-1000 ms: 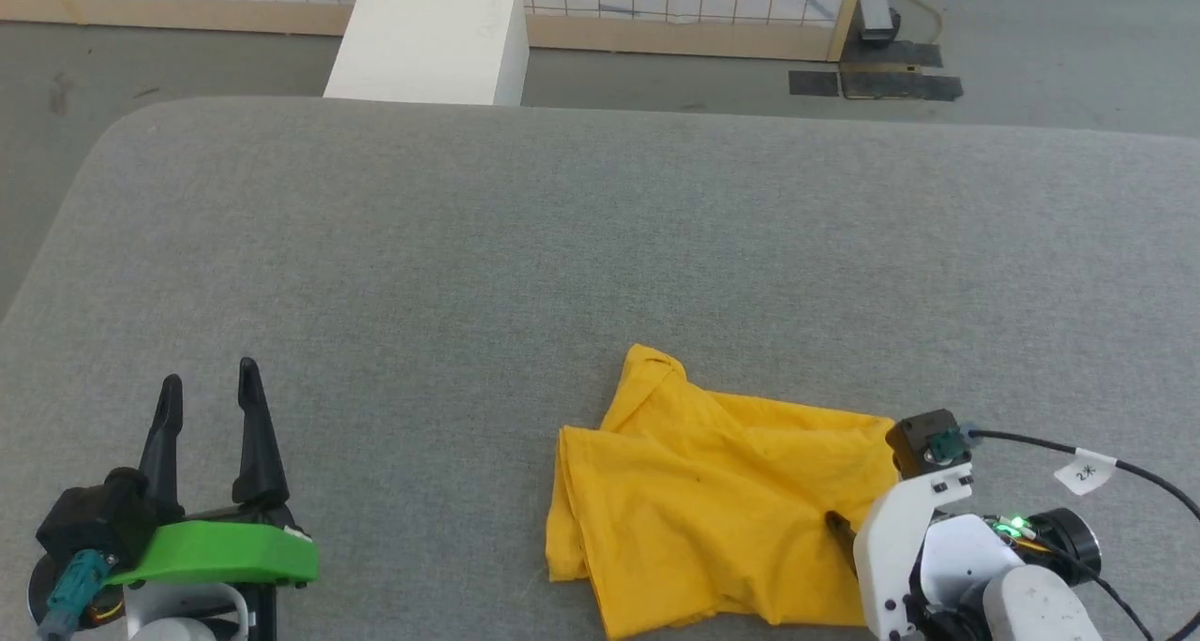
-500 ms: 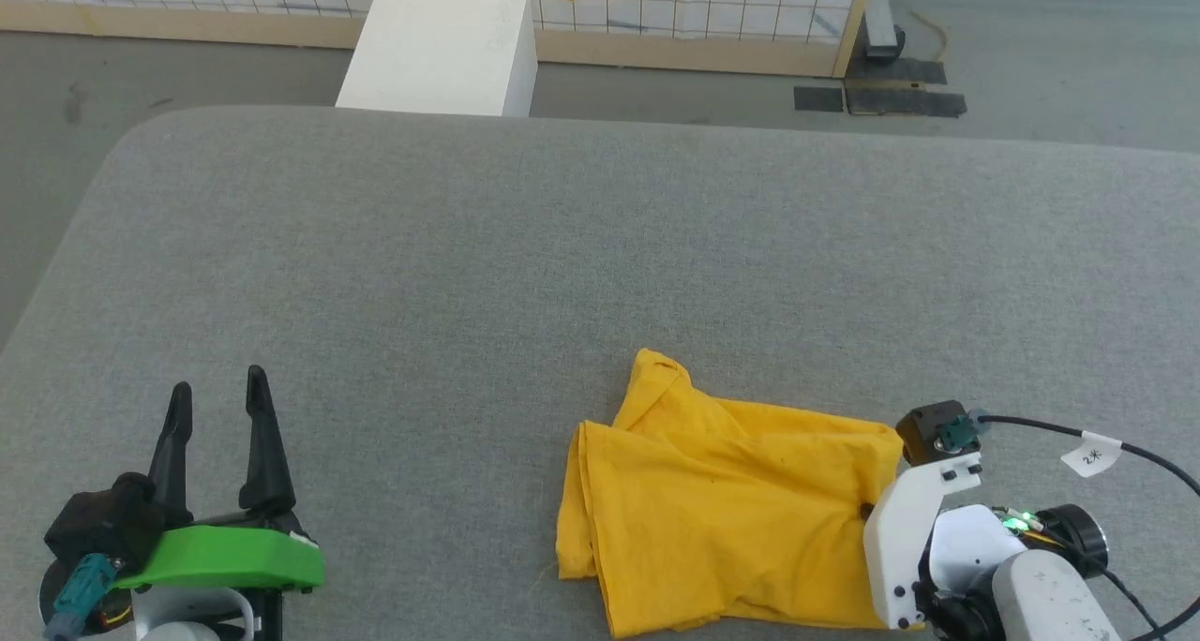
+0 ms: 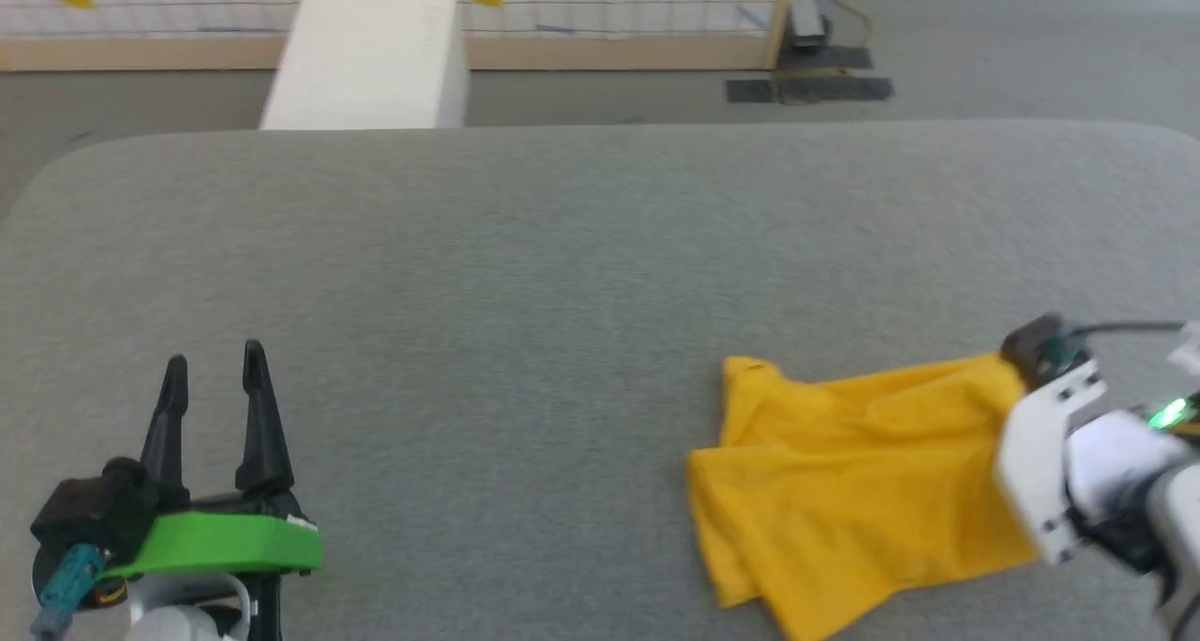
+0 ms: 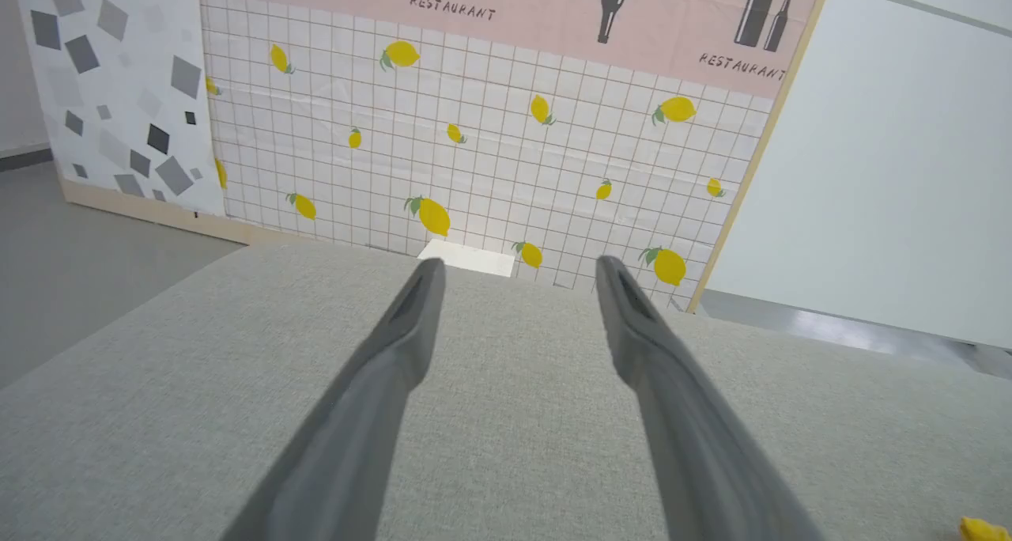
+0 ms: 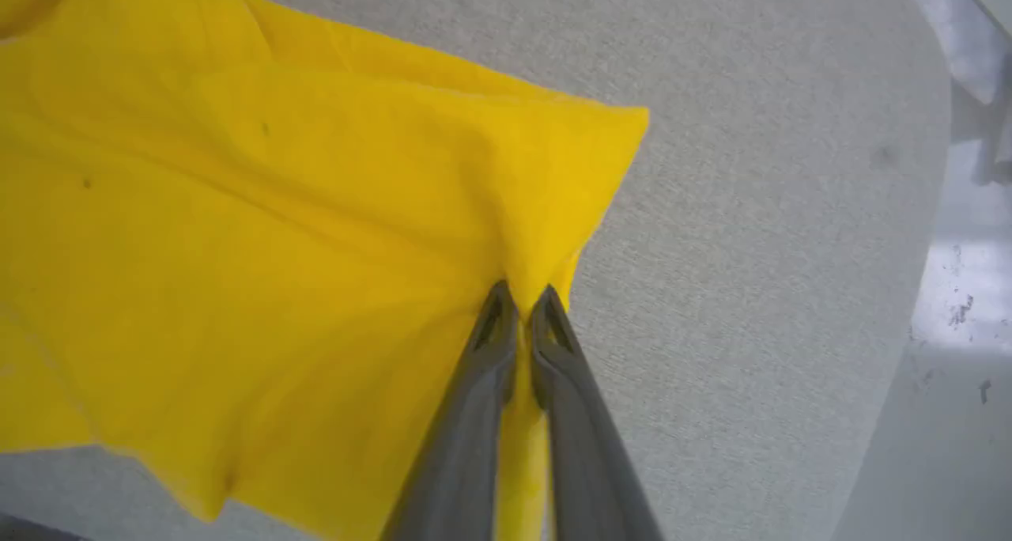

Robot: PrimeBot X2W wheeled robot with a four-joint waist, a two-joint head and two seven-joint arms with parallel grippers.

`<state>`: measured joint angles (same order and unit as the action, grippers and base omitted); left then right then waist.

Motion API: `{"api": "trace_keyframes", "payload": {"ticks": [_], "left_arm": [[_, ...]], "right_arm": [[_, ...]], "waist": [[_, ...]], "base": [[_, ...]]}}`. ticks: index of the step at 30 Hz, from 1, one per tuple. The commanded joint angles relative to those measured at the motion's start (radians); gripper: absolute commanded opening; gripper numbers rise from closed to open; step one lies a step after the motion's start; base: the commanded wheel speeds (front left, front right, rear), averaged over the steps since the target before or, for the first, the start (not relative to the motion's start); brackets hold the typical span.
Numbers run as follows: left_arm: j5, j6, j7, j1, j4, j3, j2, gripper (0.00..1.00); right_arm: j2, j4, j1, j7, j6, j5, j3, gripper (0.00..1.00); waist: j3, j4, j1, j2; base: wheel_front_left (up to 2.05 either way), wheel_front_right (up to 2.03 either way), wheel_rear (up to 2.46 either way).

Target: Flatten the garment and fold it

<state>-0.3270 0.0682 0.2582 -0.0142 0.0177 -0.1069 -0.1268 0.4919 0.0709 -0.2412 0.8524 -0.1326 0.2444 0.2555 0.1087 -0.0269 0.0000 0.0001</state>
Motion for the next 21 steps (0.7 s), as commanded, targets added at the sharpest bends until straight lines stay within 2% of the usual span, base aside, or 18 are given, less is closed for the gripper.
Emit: {"api": "trace_keyframes", "payload": {"ticks": [1, 2, 3, 8, 15, 21], "left_arm": [[0.004, 0.004, 0.004, -0.030, 0.010, 0.002, -0.008, 1.00], [0.005, 0.005, 0.002, -0.054, 0.025, 0.004, -0.016, 1.00], [0.007, 0.003, 0.000, -0.066, 0.035, 0.004, -0.022, 1.00], [0.020, 0.003, -0.036, -0.127, 0.089, 0.002, -0.065, 1.00], [0.033, 0.000, -0.098, -0.179, 0.180, -0.005, -0.118, 1.00], [0.034, -0.012, -0.143, -0.189, 0.248, -0.031, -0.154, 1.00]], "right_arm": [[0.039, -0.008, -0.039, 0.005, 0.002, 0.015, 0.005, 0.00], [0.085, 0.001, -0.080, 0.011, 0.002, 0.020, -0.003, 0.00], [0.101, 0.007, -0.100, 0.008, 0.002, 0.020, -0.008, 0.00], [0.123, 0.086, -0.194, -0.032, 0.002, 0.004, -0.096, 0.00], [0.127, 0.222, -0.285, -0.111, 0.002, -0.073, -0.255, 0.00], [0.096, 0.308, -0.367, -0.178, 0.002, -0.161, -0.441, 0.00]], "waist": [[0.136, -0.172, 0.0000, -0.0001], [0.186, -0.219, 0.0000, -0.0001], [0.212, -0.238, 0.0000, -0.0001], [0.339, -0.302, 0.0000, -0.0001], [0.473, -0.304, 0.0000, -0.0001], [0.555, -0.282, 0.0000, -0.0001]], "base": [[0.00, 0.00, 0.00], [0.00, 0.00, 0.00], [0.00, 0.00, 0.00], [0.00, 0.00, 0.00], [0.00, 0.00, 0.00], [0.00, 0.00, 0.00]]}}
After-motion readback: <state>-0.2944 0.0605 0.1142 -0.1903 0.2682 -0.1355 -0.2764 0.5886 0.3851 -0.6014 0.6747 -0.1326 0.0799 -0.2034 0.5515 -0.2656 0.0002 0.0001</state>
